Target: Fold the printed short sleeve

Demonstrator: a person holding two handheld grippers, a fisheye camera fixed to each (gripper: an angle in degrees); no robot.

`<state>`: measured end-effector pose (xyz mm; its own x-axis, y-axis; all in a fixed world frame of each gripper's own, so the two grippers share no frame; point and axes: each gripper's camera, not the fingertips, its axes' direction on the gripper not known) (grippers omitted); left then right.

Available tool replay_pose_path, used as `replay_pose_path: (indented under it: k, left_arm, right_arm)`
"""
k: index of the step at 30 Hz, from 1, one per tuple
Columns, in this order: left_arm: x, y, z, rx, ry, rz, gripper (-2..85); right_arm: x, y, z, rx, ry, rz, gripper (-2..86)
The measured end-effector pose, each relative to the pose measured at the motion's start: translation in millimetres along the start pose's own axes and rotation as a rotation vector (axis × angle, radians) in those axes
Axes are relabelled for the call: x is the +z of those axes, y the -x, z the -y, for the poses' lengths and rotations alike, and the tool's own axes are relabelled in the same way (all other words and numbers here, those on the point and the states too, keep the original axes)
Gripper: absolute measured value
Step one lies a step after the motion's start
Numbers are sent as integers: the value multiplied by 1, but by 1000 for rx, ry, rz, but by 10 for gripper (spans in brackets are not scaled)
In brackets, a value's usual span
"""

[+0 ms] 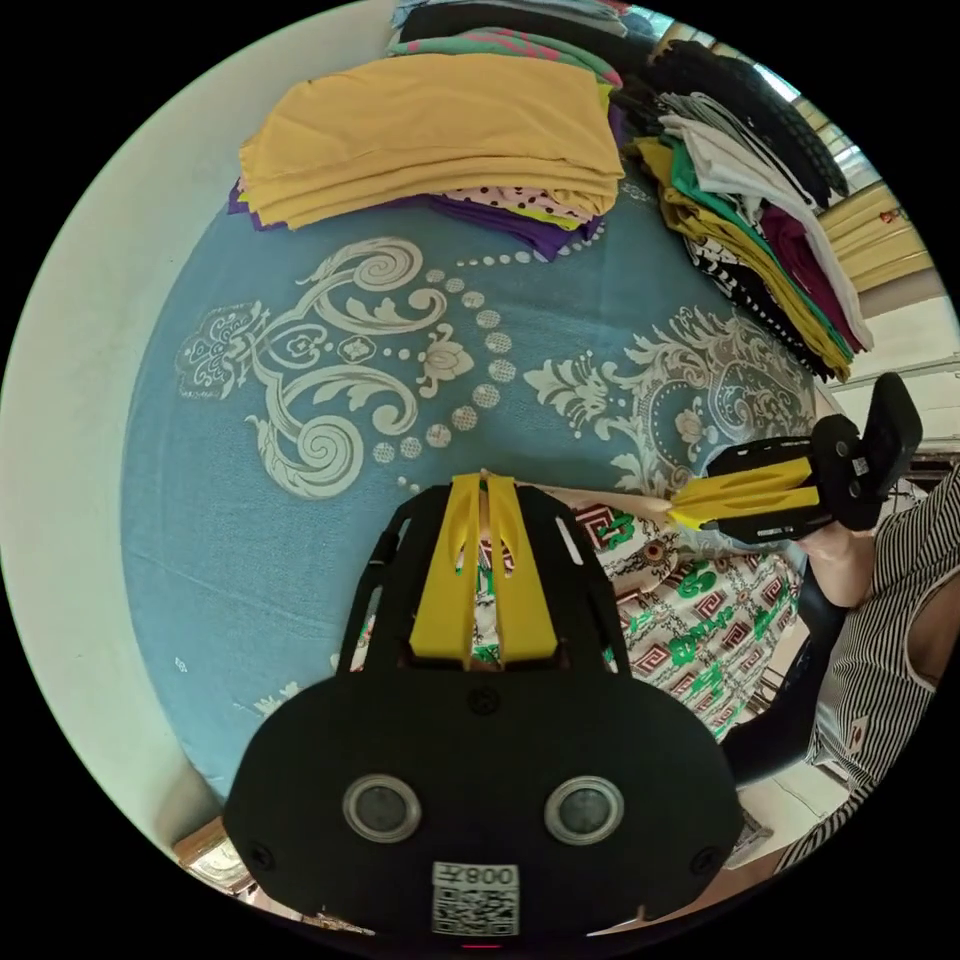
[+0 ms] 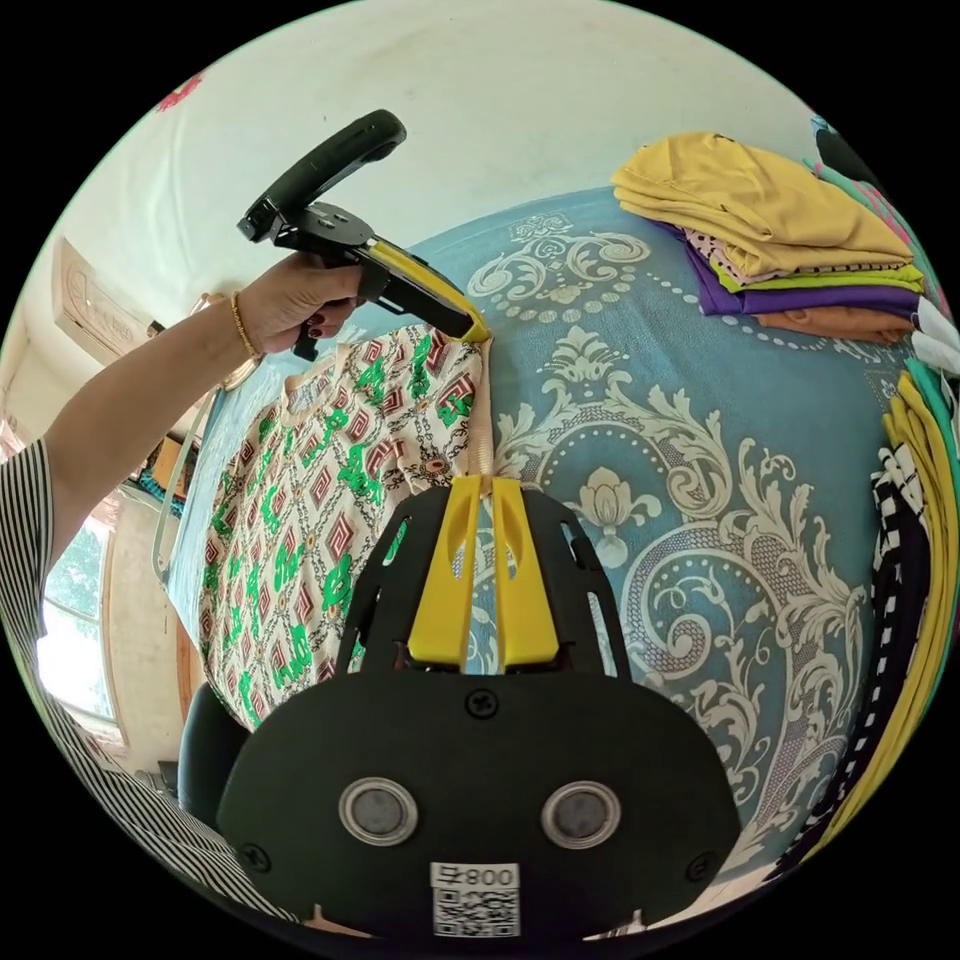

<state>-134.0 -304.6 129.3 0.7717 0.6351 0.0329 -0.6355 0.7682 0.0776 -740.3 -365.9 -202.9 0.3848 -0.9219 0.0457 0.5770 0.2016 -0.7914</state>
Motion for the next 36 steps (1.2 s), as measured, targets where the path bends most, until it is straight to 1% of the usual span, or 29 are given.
replay_pose_path:
  k: [1, 3, 4, 6, 7, 11, 16, 18, 20, 24, 25, 28, 31, 33, 36]
  left_arm:
    - [-6, 0, -1, 2, -33, 0, 14]
    - [-31, 3, -6, 2, -169, -18, 11]
    - [-35, 5, -7, -2, -202, -27, 11]
    - [-41, 16, -10, -35, -280, -88, 9]
    - [-38, 19, -10, -41, -281, -100, 9]
    - [-4, 28, -6, -88, -225, -114, 7]
    - [23, 27, -7, -111, -229, -124, 6]
    - [36, 23, -8, -99, -198, -89, 6]
    - [38, 22, -12, -98, -214, -99, 6]
    - [26, 18, -32, -83, -335, -157, 7]
    - [26, 17, -34, -77, -342, -164, 7]
    - [43, 10, -40, -48, -293, -165, 8]
    - [70, 3, -48, -49, -229, -147, 12]
    - [80, 1, -61, -62, -250, -157, 16]
    - [86, 1, -81, -84, -286, -185, 19]
  right_arm:
    - [-2, 0, 0, -3, -7, -6, 15]
    - [-18, 1, -1, -22, -82, -66, 10]
    - [-23, 2, -2, -31, -107, -69, 9]
    - [-42, 3, -4, -51, -214, -94, 7]
    - [-43, 3, -3, -54, -217, -100, 7]
    - [-25, -12, 6, -21, -97, -139, 6]
    - [-28, -33, 13, 28, -83, -95, 6]
    - [-24, -38, 18, 29, -45, -90, 6]
    - [-22, -41, 21, 28, -21, -92, 6]
    - [-32, -45, 27, 13, -28, -59, 5]
    - [-35, -46, 27, 13, -31, -52, 5]
    - [-45, -50, 30, 10, -53, -14, 4]
    - [-45, -59, 34, 14, -23, 41, 4]
    - [-38, -66, 39, 23, 35, 41, 4]
    - [-36, -72, 45, 37, 60, 80, 5]
